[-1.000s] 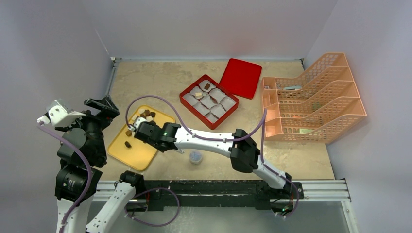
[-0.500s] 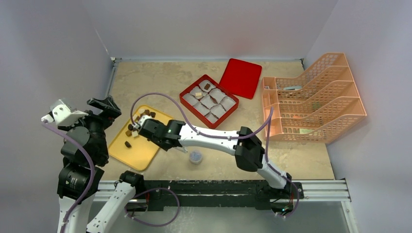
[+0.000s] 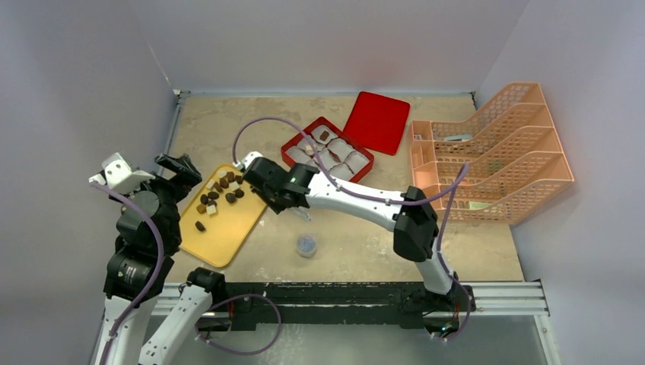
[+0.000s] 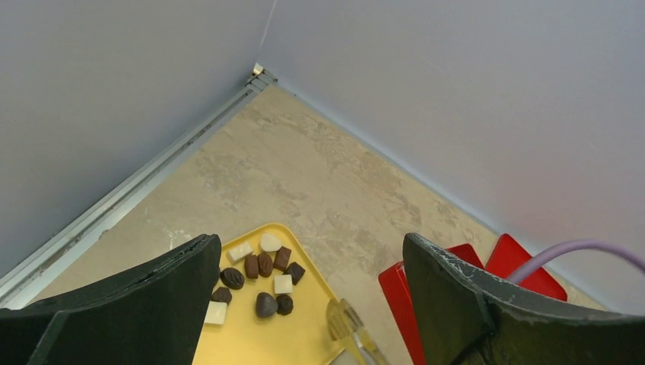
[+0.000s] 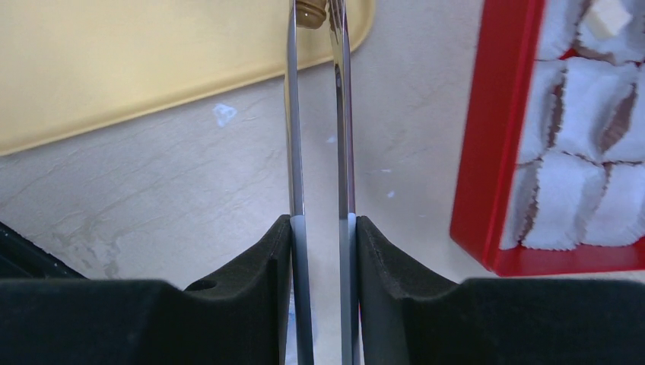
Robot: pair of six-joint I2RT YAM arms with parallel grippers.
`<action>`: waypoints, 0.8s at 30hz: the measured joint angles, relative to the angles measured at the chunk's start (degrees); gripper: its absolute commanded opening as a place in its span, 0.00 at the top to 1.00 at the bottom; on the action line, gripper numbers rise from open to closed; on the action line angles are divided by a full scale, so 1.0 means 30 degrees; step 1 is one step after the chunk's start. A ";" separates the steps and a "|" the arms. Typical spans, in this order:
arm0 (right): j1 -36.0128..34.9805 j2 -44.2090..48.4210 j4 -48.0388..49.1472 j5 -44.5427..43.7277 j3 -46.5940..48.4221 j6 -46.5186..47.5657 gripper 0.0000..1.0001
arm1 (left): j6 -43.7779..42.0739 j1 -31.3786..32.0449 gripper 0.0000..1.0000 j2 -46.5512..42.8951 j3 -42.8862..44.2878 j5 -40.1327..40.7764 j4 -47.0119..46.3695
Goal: Pack the chocolate
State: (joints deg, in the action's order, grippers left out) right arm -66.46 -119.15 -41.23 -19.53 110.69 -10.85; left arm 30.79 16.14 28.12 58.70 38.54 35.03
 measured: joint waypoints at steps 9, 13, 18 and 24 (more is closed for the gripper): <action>0.2375 0.2579 0.0576 0.0051 -0.1209 -0.0022 0.80 | 0.0087 0.0000 0.11 0.0415 -0.1851 -0.0736 -0.0554; 0.3483 0.3249 0.0758 0.0058 -0.1508 -0.0015 0.79 | 0.0029 0.0000 0.11 0.1013 -0.2900 -0.1107 -0.0962; 0.4860 0.3599 0.0947 0.0080 -0.2106 0.0000 0.79 | -0.0102 0.0000 0.11 0.2076 -0.3730 -0.1698 -0.1158; 0.6368 0.3599 0.1355 0.0758 -0.3031 -0.0022 0.79 | -0.0270 0.0000 0.11 0.2550 -0.3774 -0.1996 -0.1399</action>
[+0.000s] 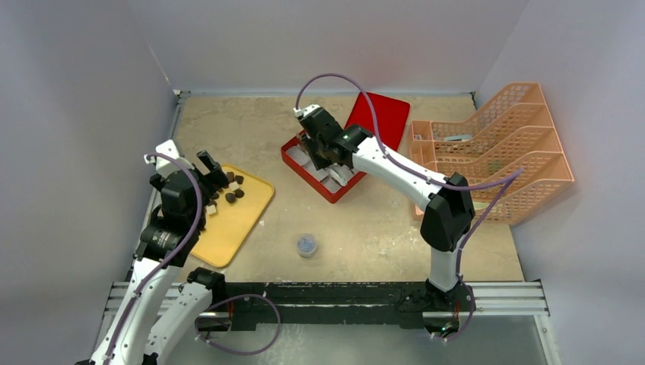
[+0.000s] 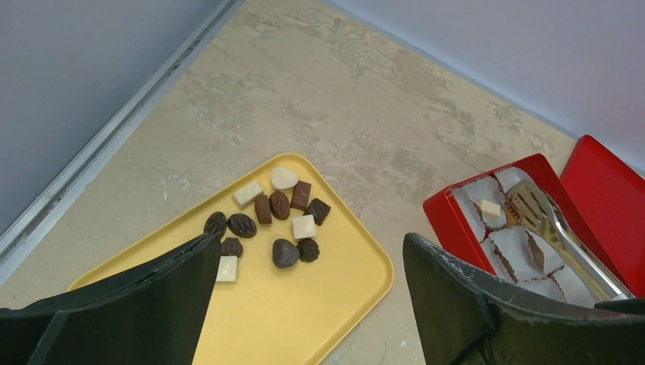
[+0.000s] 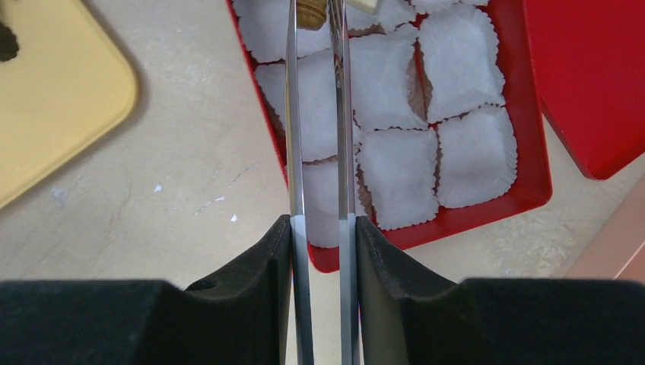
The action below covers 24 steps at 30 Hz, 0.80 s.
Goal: Pack the chocolate
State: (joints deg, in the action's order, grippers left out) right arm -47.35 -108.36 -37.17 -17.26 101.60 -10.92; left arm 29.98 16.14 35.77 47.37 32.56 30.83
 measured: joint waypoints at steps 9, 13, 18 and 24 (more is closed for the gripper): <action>0.0729 -0.0634 0.0903 0.0976 -0.0131 0.0007 0.78 | -0.0226 0.0000 0.11 -0.0342 -0.0015 0.0007 -0.0124; 0.0692 -0.1617 0.1107 0.1311 -0.0124 0.0000 0.76 | -0.0226 0.0000 0.11 -0.0342 -0.0015 0.0007 -0.0124; 0.0678 -0.2528 0.1093 0.1588 -0.0109 0.0000 0.73 | -0.0233 0.0000 0.11 -0.0342 -0.0015 0.0015 -0.0131; 0.0678 -0.2769 0.1115 0.1603 0.0036 0.0000 0.67 | -0.0233 0.0000 0.11 -0.0342 -0.0015 0.0015 -0.0124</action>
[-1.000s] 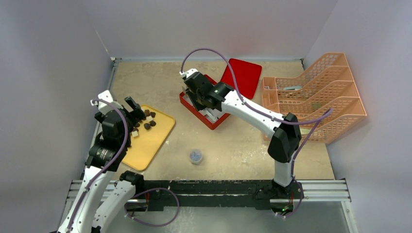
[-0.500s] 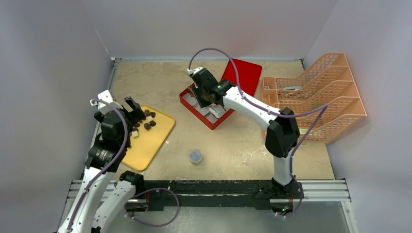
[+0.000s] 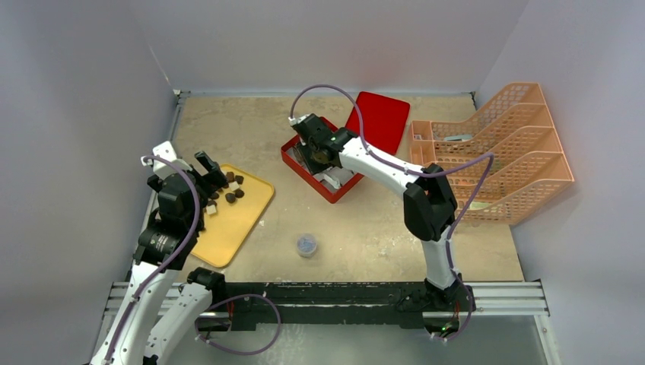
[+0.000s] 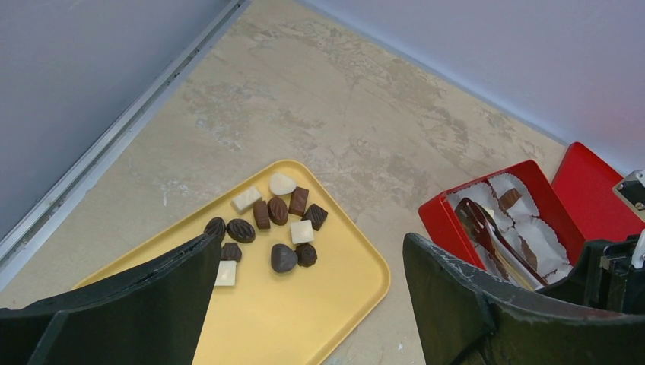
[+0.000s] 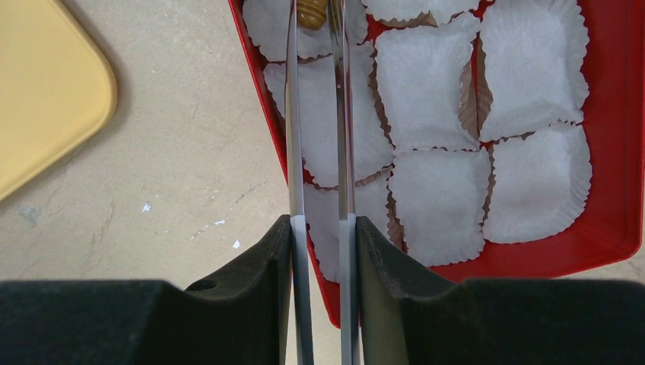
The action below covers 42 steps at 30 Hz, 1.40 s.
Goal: Pack the chocolate
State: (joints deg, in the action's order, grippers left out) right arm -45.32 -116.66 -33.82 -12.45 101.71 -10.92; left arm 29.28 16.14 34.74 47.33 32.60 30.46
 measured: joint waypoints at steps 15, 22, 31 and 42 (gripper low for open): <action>0.0000 0.0015 -0.0481 -0.0342 0.1078 0.0073 0.57 | 0.0007 0.0000 0.11 -0.0015 0.0000 0.0000 0.0015; 0.0000 0.0481 -0.1217 -0.0998 0.1319 0.0073 0.59 | 0.0015 0.0000 0.11 -0.0168 0.0262 0.0000 0.0255; -0.0255 0.2616 -0.1654 -0.1224 0.1588 -0.0007 0.58 | 0.0029 0.0000 0.11 -0.0525 0.1690 0.0007 0.0787; -0.2929 0.2805 -0.1603 -0.1785 0.2368 -0.0029 0.58 | 0.0036 0.0000 0.11 -0.1260 0.4109 0.0357 0.1282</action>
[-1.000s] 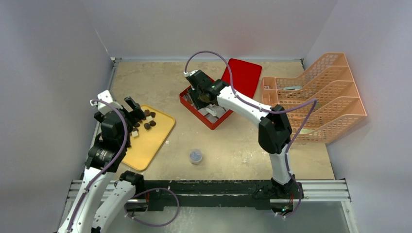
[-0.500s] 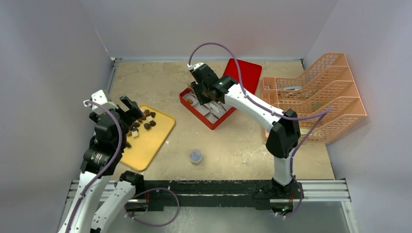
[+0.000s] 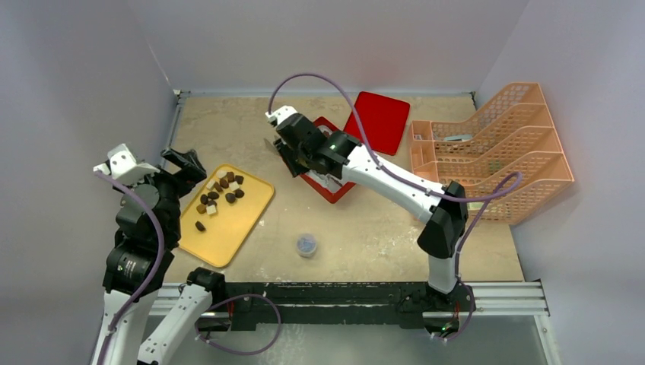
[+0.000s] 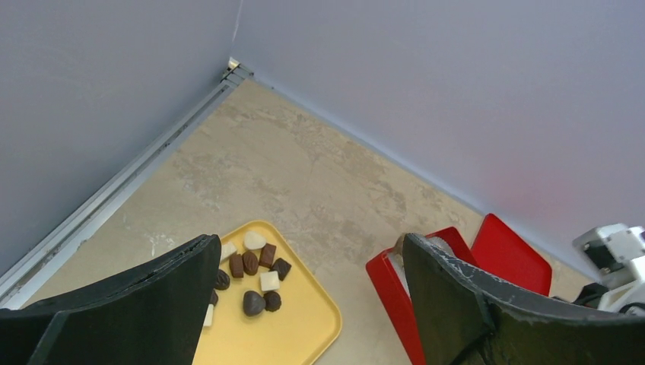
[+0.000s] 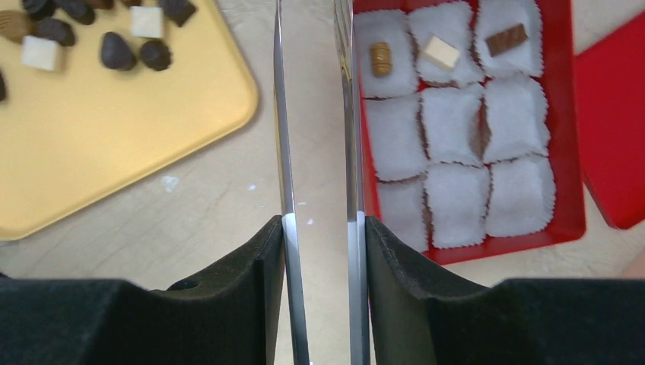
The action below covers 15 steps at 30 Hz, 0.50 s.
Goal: Pack the chocolate
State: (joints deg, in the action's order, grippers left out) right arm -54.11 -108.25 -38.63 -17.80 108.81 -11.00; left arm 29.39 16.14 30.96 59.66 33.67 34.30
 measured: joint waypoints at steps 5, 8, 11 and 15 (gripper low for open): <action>-0.1428 -0.0831 0.0423 -0.0102 0.0750 0.0146 0.58 | 0.0000 0.0000 0.11 -0.0321 0.0641 0.0401 0.0291; -0.2062 -0.1625 0.0663 -0.0095 0.1100 0.0182 0.58 | 0.0000 0.0000 0.11 -0.0605 0.0831 0.0656 0.0364; -0.2586 -0.2586 0.0699 -0.0095 0.1508 0.0175 0.58 | 0.0000 0.0000 0.11 -0.0882 0.0991 0.0940 0.0415; -0.3308 -0.3905 0.0685 -0.0117 0.2135 0.0189 0.57 | 0.0000 0.0000 0.11 -0.1005 0.1341 0.1239 0.0474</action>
State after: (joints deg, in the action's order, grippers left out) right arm -64.03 -119.96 -36.58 -18.15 115.22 -10.44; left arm 29.39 16.14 27.94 63.68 37.39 35.73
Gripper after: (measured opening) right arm 0.428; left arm 0.889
